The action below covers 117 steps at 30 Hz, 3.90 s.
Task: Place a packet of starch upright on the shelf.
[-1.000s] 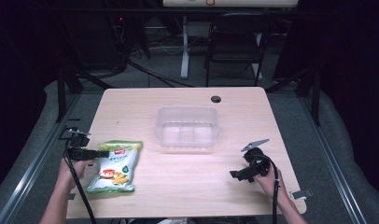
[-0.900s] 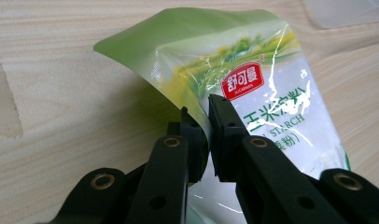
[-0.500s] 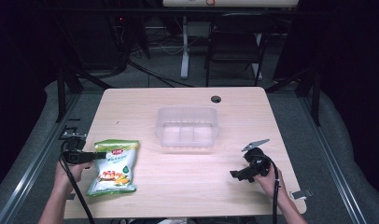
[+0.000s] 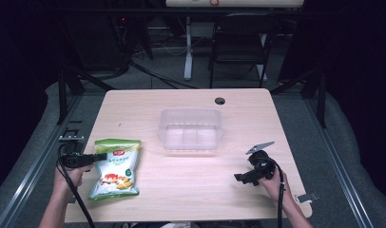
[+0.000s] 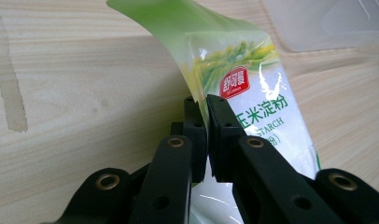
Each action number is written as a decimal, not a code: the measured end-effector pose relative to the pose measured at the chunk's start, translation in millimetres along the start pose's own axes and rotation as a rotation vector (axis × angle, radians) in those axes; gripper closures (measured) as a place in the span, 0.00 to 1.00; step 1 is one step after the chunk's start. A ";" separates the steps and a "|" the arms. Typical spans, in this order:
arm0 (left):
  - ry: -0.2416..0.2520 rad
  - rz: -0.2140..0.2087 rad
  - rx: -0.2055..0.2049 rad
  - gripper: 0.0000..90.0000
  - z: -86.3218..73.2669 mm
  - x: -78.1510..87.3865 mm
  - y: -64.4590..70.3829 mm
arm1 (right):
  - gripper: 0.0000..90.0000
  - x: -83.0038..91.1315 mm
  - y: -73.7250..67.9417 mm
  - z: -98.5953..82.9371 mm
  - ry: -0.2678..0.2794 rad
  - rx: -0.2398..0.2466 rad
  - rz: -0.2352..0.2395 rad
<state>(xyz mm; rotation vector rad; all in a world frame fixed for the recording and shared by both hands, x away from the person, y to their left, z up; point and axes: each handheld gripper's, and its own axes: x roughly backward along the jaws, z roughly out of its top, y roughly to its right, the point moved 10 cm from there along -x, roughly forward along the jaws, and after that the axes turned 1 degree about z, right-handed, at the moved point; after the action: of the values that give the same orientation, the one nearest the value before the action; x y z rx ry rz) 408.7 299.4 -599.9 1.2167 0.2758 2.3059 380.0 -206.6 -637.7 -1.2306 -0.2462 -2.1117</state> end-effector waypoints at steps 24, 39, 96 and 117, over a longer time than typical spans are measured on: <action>0.071 -0.019 -0.059 1.00 10.7 19.1 27.0 | 0.05 1.4 1.1 -0.8 -0.006 0.007 0.002; 0.111 -0.044 -0.118 1.00 19.6 32.7 48.3 | 0.05 2.8 1.9 0.3 0.004 0.005 -0.009; 0.218 -0.005 -0.321 1.00 79.2 73.8 122.9 | 0.05 6.7 5.9 0.5 0.015 -0.002 -0.028; 0.227 -0.028 -0.358 1.00 102.8 70.9 146.2 | 0.05 6.3 3.9 1.4 0.027 -0.002 -0.022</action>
<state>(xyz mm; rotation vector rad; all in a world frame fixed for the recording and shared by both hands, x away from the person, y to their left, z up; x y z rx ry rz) 408.9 207.0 -431.3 0.7730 -0.0439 2.3417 381.3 -211.8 -632.4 -1.2042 -0.2466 -2.1464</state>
